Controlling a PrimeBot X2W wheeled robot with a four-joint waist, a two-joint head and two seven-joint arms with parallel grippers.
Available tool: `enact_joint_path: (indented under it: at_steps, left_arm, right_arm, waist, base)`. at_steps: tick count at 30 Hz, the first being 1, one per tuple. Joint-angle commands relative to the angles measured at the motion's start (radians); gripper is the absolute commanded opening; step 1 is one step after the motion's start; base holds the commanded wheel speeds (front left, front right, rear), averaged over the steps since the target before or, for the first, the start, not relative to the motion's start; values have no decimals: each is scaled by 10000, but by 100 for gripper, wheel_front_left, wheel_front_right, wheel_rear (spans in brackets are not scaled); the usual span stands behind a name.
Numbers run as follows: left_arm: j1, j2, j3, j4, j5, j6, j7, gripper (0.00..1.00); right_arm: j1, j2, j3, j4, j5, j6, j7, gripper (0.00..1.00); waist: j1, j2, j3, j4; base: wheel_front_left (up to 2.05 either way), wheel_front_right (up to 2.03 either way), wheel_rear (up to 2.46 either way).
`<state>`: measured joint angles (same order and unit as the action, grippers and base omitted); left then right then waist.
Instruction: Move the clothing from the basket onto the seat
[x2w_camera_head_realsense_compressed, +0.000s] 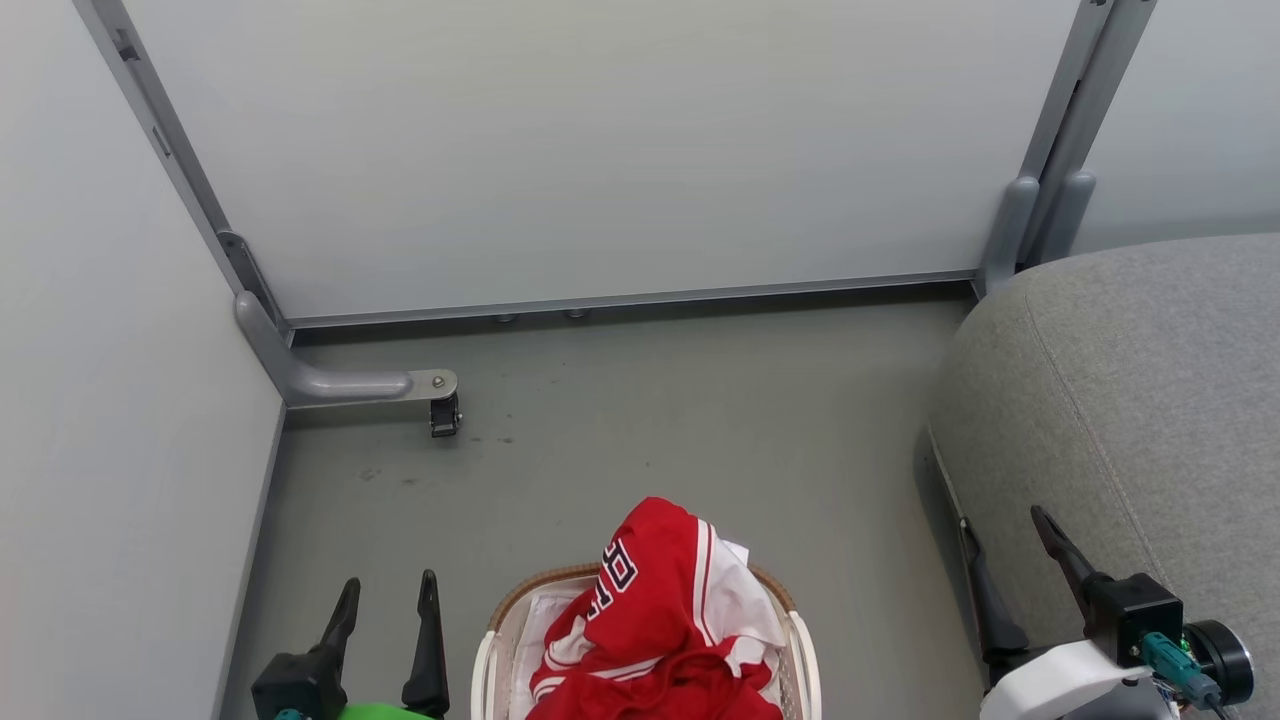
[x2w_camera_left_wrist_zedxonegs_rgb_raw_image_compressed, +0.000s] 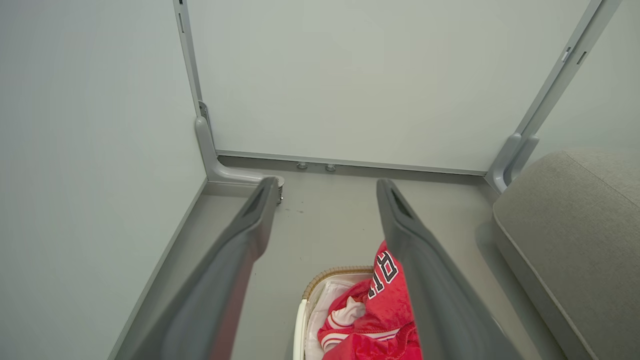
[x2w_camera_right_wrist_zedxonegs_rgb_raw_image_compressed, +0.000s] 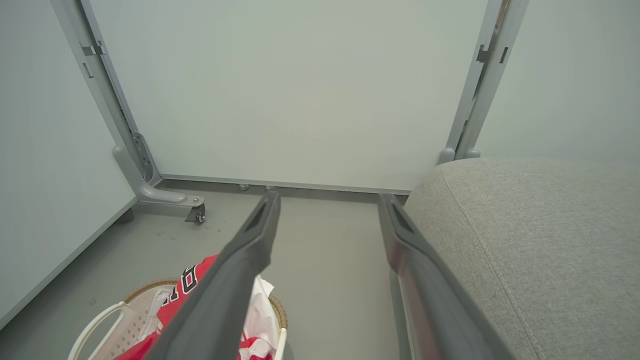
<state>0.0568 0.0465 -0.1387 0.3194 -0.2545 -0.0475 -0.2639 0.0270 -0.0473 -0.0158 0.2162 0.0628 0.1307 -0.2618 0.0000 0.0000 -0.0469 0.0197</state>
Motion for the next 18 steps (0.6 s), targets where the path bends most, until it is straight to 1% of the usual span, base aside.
enact_joint_path:
  at_steps: [1, 18]
  left_arm:
    - [146, 69, 2, 6, -67, 56, -11, 100]
    - [92, 69, 34, 140, -161, 37, -11, 100]
  right_arm:
    - [92, -56, 6, 32, -29, 0, -51, 100]
    - [96, -57, -22, 33, 21, 0, -49, 100]
  waist:
    - [0, 0, -3, 0]
    - [0, 0, 1, 3]
  base:
    - [0, 0, 0]
    - [0, 0, 0]
